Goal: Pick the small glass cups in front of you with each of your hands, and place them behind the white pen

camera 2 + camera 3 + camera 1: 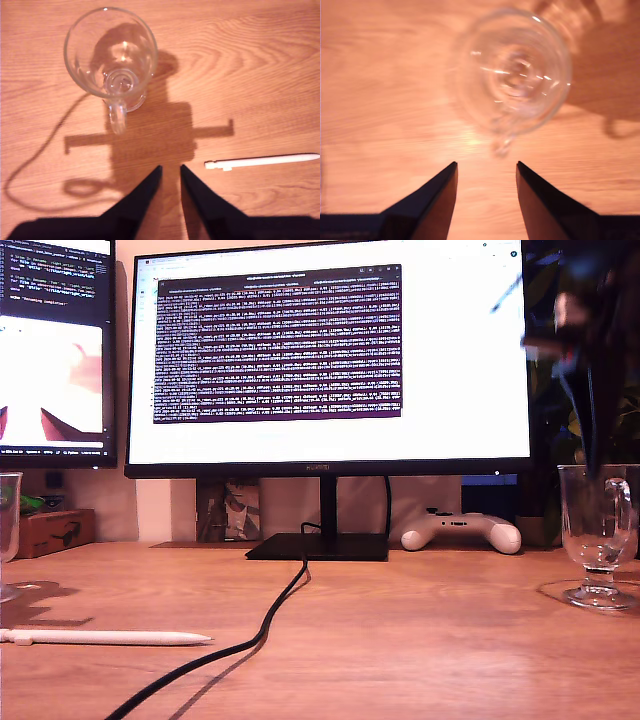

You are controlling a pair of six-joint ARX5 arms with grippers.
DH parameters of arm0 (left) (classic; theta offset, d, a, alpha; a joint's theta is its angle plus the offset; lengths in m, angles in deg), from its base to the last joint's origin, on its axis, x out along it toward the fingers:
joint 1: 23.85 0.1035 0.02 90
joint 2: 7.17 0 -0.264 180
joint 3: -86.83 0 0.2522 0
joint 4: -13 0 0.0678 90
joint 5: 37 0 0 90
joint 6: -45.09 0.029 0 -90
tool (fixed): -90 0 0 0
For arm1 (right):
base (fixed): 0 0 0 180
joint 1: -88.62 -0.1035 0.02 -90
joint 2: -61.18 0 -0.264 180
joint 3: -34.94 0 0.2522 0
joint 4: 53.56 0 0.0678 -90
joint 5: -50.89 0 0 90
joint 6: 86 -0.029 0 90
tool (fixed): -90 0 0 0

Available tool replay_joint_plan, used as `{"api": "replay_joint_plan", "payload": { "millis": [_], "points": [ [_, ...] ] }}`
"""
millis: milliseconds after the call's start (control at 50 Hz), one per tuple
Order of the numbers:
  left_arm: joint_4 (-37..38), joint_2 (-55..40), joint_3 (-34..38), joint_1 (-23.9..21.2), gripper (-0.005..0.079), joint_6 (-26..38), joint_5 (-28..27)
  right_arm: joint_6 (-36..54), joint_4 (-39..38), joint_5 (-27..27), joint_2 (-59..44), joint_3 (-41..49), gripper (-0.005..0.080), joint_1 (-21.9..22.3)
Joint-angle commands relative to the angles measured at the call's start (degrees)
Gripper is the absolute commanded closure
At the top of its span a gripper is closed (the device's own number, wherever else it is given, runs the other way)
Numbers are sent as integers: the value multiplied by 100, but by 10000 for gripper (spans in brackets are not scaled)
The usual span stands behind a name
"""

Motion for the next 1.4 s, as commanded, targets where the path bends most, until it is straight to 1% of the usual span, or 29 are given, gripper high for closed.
{"api": "replay_joint_plan", "payload": {
  "millis": [0,40,180,220,440,500,580,600,720,820,940,980,1140,1320,1380],
  "points": [
    [-33,-42,-22,-4,646,26,4,-22,-46,76,-57,-13,416,-59],
    [-33,-42,-22,-4,646,26,4,-20,-125,127,-92,-13,430,-57],
    [-94,-42,-22,-4,646,28,7,-4,-343,144,-164,-13,528,-57],
    [-116,-42,-22,-4,646,26,7,-2,-389,144,-195,-13,544,-57],
    [-203,-42,-22,-4,646,28,20,0,-415,144,-389,-13,555,-48],
    [-236,-42,-22,-2,646,31,26,7,-426,144,-420,-13,617,-48],
    [-326,-42,-22,-2,646,31,39,17,-511,144,-422,-13,760,-48],
    [-358,-42,-22,-2,646,31,39,22,-533,144,-422,-13,768,-48],
    [-483,-46,-35,-2,646,42,39,20,-568,144,-422,-13,764,-48],
    [-446,-48,-48,-2,639,208,39,22,-634,144,-422,-13,764,-52],
    [-404,-48,-70,-2,537,251,83,61,-645,144,-422,-13,764,-52],
    [-393,-48,-94,-2,516,299,133,66,-647,144,-422,-13,764,-52],
    [-396,-129,-275,33,501,328,542,155,-662,144,-422,-13,764,-52],
    [-57,-629,-627,160,499,326,549,173,-706,144,-422,-13,764,-52],
    [15,-863,-732,160,481,326,529,181,-723,144,-422,-13,764,-52]
  ]
}}
